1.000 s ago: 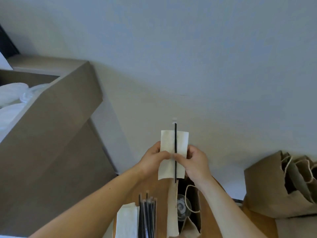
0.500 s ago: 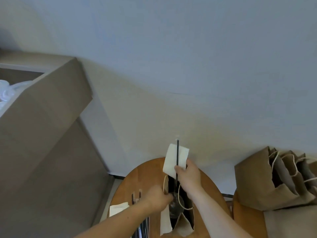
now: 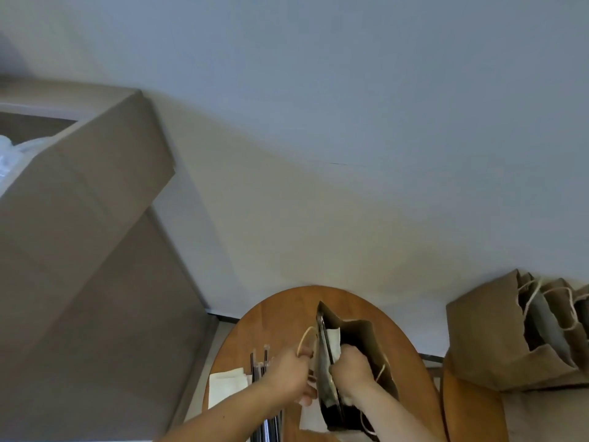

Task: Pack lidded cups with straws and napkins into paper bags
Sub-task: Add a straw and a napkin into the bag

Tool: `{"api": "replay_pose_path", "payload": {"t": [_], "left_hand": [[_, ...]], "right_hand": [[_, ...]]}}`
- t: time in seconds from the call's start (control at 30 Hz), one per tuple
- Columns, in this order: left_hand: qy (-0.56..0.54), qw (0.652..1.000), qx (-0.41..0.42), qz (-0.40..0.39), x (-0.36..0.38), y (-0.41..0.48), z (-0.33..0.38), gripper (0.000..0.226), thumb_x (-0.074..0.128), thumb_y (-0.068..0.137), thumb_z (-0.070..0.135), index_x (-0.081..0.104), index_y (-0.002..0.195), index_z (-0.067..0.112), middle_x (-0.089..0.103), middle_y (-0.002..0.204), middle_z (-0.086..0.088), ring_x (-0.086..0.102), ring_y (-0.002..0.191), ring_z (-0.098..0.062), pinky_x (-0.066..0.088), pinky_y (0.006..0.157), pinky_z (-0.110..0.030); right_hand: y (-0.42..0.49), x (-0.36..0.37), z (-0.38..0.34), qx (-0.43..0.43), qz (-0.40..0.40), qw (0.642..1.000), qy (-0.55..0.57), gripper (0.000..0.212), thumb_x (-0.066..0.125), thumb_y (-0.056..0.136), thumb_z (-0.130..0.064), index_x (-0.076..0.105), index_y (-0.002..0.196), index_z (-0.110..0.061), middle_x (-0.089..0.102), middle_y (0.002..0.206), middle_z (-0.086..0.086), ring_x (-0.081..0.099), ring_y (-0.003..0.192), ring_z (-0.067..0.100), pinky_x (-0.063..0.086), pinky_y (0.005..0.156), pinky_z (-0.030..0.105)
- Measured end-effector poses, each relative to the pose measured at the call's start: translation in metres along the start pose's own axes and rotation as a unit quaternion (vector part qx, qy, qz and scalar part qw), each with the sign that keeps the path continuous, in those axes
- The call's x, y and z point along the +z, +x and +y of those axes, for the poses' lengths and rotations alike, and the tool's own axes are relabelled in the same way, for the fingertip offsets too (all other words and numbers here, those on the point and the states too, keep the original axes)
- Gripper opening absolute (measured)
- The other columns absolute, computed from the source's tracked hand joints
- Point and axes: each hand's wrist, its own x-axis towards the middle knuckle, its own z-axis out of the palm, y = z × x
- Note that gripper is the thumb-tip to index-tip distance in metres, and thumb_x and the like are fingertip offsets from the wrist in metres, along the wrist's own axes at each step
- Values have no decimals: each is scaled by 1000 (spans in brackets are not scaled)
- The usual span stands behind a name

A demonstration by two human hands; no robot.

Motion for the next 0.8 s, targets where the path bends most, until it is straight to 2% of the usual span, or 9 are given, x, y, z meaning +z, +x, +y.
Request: {"api": "replay_pose_path", "payload": {"t": [0.13, 0.27, 0.4, 0.47, 0.53, 0.6, 0.67, 0.73, 0.8], "left_hand": [[-23, 1000, 4, 12, -10, 2, -9, 19, 37, 104, 20, 53, 114, 19, 63, 105, -15, 69, 64, -18, 61, 71, -37], [-52, 998, -6, 15, -15, 8, -19, 20, 41, 100, 19, 57, 112, 18, 65, 108, -19, 70, 76, -28, 59, 79, -50], [-41, 999, -8, 6, -20, 11, -23, 27, 39, 99, 15, 60, 116, 16, 66, 109, -17, 72, 85, -33, 60, 81, -47], [-32, 999, 2, -5, -21, 13, -26, 30, 38, 99, 14, 61, 119, 16, 67, 108, -13, 72, 82, -26, 61, 79, -39], [-32, 999, 12, -24, -21, 15, -26, 30, 39, 99, 14, 62, 118, 17, 67, 108, -13, 70, 80, -20, 58, 75, -34], [-26, 999, 18, -40, -21, 17, -25, 30, 41, 98, 15, 62, 119, 18, 66, 113, -14, 68, 87, -24, 57, 75, -33], [-14, 998, 23, -50, -20, 21, -25, 30, 41, 97, 16, 63, 118, 18, 67, 113, -12, 67, 95, -27, 56, 75, -34], [-3, 998, 22, -59, -20, 23, -24, 30, 42, 96, 19, 64, 115, 20, 68, 110, -7, 67, 99, -26, 57, 74, -33], [11, 998, 21, -62, -19, 22, -23, 28, 47, 90, 27, 66, 110, 23, 69, 105, -4, 67, 100, -23, 58, 70, -31]], "right_hand": [[23, 17, 2, 9, -6, 1000, -28, 15, 51, 97, -10, 64, 97, -18, 65, 93, 0, 60, 84, 15, 52, 82, 32], [37, 25, 2, 39, 1, 993, -108, 17, 54, 97, -15, 55, 83, -25, 60, 83, -5, 57, 79, 14, 49, 73, 29], [40, 29, 5, 30, 22, 989, -146, 23, 61, 95, -26, 46, 77, -30, 56, 78, -9, 55, 73, 11, 48, 68, 27], [36, 29, 6, 8, 20, 990, -136, 18, 63, 94, -29, 49, 83, -28, 58, 82, -10, 60, 80, 13, 51, 76, 29], [30, 25, 2, -30, 36, 986, -160, 13, 63, 94, -28, 52, 99, -25, 64, 101, -4, 62, 102, 18, 51, 91, 33], [26, 15, -5, -65, 58, 975, -203, 23, 57, 97, -23, 54, 119, -17, 62, 120, 4, 56, 115, 23, 45, 100, 35], [17, -2, -18, -94, 53, 967, -231, 30, 50, 98, -21, 52, 126, -12, 57, 127, 9, 52, 119, 27, 44, 101, 36], [3, -24, -29, -134, 54, 960, -240, 34, 52, 96, -29, 54, 126, -13, 56, 126, 9, 51, 118, 28, 46, 97, 37], [-10, -49, -34, -171, 114, 949, -240, 38, 56, 92, -39, 56, 125, -18, 56, 124, 3, 49, 117, 25, 48, 92, 36]]}}
